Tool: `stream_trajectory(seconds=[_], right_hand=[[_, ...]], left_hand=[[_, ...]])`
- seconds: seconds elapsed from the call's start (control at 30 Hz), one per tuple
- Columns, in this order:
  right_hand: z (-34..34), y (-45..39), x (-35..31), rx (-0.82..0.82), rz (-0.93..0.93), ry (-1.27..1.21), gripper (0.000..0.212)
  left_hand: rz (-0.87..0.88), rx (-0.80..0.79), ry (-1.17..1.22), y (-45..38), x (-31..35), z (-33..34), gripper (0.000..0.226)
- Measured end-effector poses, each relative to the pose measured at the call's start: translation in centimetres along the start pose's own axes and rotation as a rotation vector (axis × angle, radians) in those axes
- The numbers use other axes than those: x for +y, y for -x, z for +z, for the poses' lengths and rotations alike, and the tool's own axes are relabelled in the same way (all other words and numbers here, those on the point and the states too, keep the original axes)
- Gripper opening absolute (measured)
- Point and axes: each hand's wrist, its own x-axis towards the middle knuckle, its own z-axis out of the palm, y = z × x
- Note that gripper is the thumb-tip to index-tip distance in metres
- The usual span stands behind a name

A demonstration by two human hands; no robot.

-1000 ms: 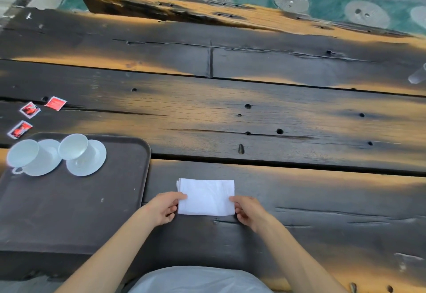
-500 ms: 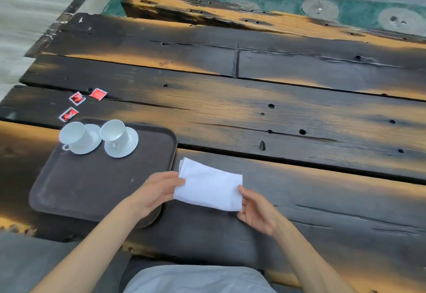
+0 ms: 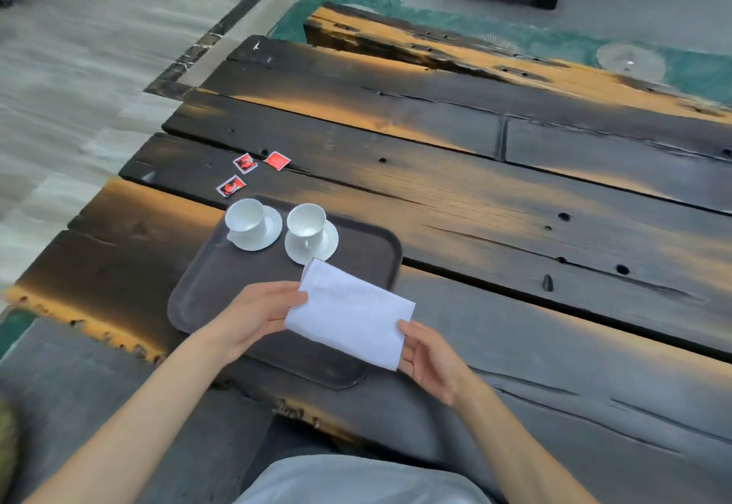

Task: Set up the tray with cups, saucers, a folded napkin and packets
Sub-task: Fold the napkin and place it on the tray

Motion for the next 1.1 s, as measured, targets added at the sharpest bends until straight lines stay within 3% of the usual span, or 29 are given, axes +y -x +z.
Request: stream_trajectory(seconds=[0.2, 0.37, 0.53, 0.77, 0.93, 1.1], right_hand=[[7.2, -4.8, 2.0, 0.189, -0.023, 0.408, 0.038], [12.5, -10.4, 3.9, 0.257, -0.03, 0.517, 0.023], [15.6, -15.3, 6.7, 0.358, 0.025, 0.568, 0.015], [17.2, -18.4, 9.8, 0.558, 0.054, 0.609, 0.013], [17.4, -19.1, 10.7, 0.691, 0.035, 0.678, 0.009], [17.6, -19.8, 10.8, 0.764, 0.034, 0.787, 0.01]], left_hand=[[-0.052, 0.099, -0.018, 0.5, -2.3, -9.4, 0.029], [-0.102, 0.253, -0.028, -1.2, -5.0, -16.5, 0.015], [-0.166, 0.327, -0.183, -4.3, -8.0, -21.5, 0.008], [-0.237, 0.365, -0.455, -6.8, -9.7, -24.2, 0.025], [-0.252, 0.387, -0.553, -7.2, -10.1, -24.4, 0.009], [-0.277, 0.383, -0.68, -7.7, -9.7, -24.6, 0.031]])
